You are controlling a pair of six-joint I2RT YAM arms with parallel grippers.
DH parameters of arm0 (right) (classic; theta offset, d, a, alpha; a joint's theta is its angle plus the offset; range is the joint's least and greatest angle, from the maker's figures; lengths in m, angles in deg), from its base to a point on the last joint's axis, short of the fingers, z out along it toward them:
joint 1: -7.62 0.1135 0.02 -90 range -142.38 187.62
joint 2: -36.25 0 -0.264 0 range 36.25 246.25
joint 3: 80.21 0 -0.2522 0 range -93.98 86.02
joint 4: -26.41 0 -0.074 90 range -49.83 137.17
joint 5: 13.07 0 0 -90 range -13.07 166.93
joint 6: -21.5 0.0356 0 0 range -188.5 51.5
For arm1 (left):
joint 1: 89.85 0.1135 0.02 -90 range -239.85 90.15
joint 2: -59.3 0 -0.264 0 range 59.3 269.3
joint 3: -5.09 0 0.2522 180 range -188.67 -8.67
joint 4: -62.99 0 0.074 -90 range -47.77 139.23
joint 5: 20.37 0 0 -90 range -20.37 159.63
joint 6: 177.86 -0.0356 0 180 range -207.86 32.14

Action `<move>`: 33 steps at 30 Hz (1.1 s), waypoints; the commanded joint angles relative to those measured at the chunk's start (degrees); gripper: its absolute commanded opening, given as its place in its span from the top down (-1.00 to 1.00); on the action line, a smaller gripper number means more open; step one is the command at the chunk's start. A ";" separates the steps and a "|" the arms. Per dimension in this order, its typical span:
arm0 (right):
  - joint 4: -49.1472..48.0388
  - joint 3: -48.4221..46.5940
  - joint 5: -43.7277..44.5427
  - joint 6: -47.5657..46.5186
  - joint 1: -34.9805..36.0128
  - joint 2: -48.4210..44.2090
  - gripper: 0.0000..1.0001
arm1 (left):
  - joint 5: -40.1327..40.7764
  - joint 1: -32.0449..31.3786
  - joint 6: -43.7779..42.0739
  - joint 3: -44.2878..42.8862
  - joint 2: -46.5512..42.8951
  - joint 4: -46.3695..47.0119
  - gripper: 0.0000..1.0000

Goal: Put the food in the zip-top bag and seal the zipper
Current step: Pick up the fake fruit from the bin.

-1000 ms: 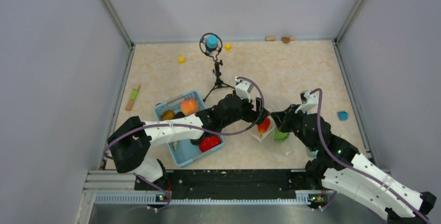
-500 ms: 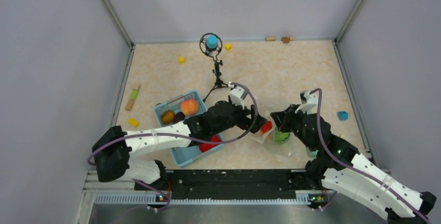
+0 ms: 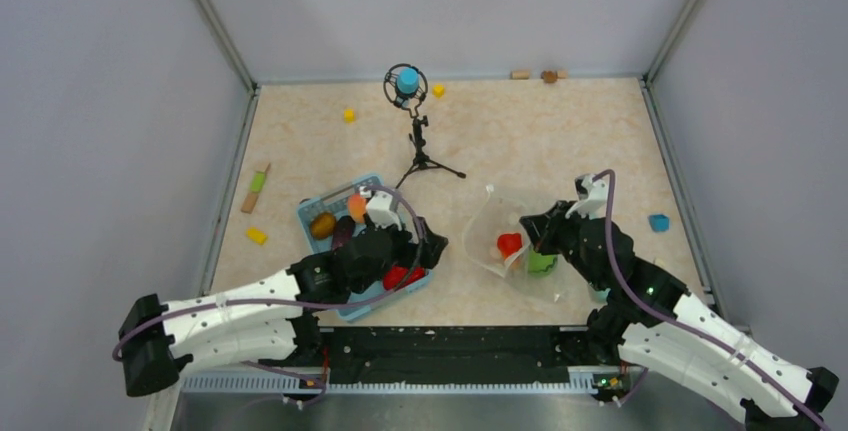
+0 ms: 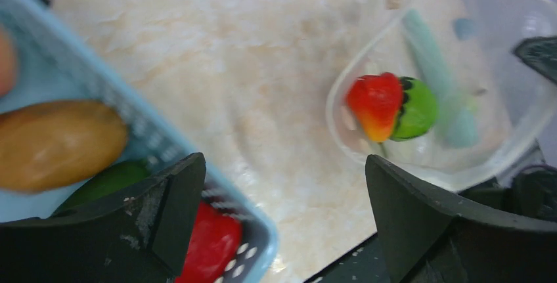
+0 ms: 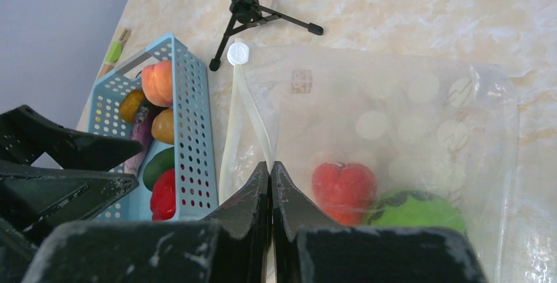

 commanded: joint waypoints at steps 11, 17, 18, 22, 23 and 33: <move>-3.20 -1.35 0.29 -0.71 -0.33 3.01 1.00 | 27.45 3.14 20.03 3.21 -14.82 -28.32 -0.94; -3.60 -1.61 -0.98 -0.69 -0.30 4.08 1.00 | 13.88 21.18 9.85 1.91 -9.21 -19.97 -0.93; -3.62 -1.55 -1.01 -0.72 -0.31 4.15 1.00 | 12.07 23.54 8.07 1.77 -8.15 -18.03 -0.94; -3.53 -1.50 -1.20 -0.81 -0.35 3.90 1.00 | 7.99 28.22 2.61 -0.76 -3.43 -14.04 -0.93; -3.55 -1.48 -1.23 -0.83 -0.31 3.97 1.00 | 7.35 29.34 1.93 -1.66 -2.01 -13.83 -0.94; -3.25 -1.49 -0.58 -1.27 -0.37 3.62 1.00 | 3.01 34.98 -2.65 -6.59 8.84 -13.57 -0.94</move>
